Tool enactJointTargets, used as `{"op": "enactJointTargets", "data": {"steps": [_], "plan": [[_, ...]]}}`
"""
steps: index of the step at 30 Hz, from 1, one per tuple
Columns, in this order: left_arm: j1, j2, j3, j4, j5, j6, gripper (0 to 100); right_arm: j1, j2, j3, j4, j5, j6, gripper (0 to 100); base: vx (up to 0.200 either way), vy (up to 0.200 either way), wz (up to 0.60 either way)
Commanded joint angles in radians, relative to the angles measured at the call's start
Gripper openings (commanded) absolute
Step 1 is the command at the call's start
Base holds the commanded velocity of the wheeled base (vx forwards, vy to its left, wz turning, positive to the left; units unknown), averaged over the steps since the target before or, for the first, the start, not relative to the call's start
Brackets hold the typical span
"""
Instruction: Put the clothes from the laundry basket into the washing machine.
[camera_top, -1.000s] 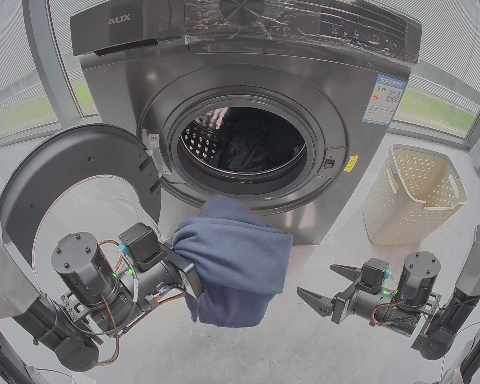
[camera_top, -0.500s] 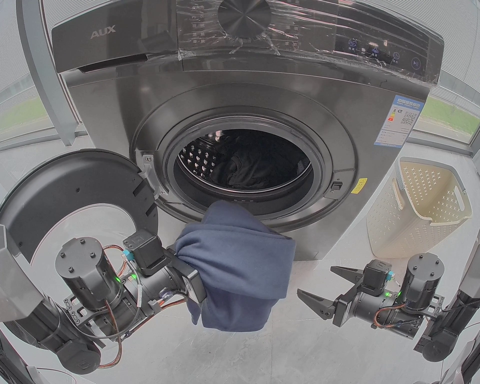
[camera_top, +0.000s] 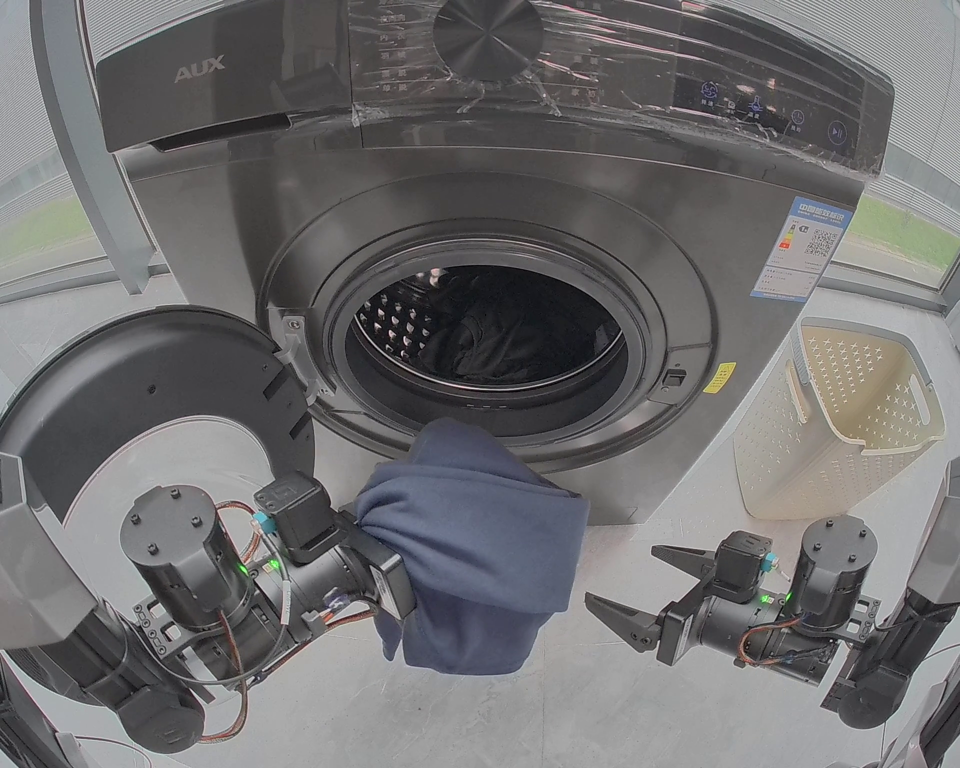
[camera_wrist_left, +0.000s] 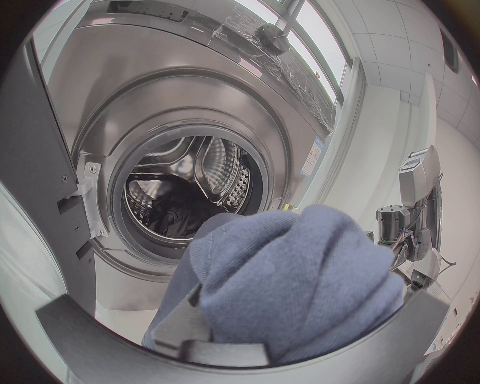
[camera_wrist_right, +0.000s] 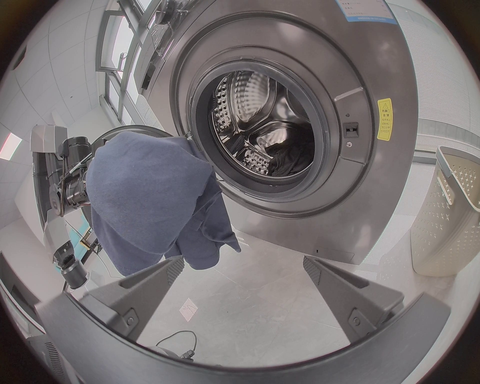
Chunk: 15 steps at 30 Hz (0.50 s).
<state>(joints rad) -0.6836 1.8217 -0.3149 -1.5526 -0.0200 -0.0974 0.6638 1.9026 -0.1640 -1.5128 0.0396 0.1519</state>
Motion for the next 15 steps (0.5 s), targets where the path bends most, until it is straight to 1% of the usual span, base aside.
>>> {"op": "enactJointTargets", "data": {"steps": [1, 15], "plan": [[-0.002, 0.005, 0.005, 0.0, 0.0, -0.001, 0, 0.002, 0.003, 0.0, -0.001, 0.0, 0.001, 100, 0.0, 0.0, 0.0], [-0.025, 0.011, 0.005, 0.0, 0.0, -0.001, 0, -0.004, 0.004, 0.0, -0.001, 0.002, 0.006, 100, 0.0, 0.0, 0.0]]}}
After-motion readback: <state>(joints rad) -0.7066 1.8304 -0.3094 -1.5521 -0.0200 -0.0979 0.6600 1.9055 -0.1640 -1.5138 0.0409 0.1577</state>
